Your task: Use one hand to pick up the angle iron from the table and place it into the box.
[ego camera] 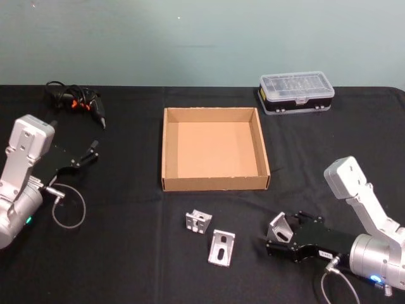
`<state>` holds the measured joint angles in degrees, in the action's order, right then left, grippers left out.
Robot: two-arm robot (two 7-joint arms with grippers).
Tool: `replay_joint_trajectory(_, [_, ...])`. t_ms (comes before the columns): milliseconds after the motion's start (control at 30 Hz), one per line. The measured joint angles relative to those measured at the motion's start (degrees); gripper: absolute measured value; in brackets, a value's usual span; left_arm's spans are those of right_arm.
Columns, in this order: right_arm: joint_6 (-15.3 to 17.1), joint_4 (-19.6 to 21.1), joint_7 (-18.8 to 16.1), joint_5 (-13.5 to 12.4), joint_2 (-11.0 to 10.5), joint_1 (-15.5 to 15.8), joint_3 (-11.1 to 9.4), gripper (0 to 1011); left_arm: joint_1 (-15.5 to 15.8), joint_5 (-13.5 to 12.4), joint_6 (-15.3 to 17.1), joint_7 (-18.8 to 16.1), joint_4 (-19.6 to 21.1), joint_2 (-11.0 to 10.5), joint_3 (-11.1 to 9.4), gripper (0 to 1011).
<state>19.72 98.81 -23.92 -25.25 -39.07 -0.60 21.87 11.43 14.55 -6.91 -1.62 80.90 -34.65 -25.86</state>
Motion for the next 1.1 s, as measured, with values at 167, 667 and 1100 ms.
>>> replay_joint_trajectory(167, [-0.24,0.02,-0.09,0.23,0.08,0.17,-0.04,733,0.0,0.0,0.0,0.0,0.0,0.0,0.0,1000])
replay_joint_trajectory(667, [-0.94,-0.01,-0.64,0.79,0.16,0.3,-0.22,474,0.0,0.0,0.0,0.0,0.0,0.0,0.0,1000])
replay_joint_trajectory(1100, [-2.02,4.66,0.74,0.63,-0.27,0.94,-3.1,473,0.0,0.0,0.0,0.0,0.0,0.0,0.0,1000])
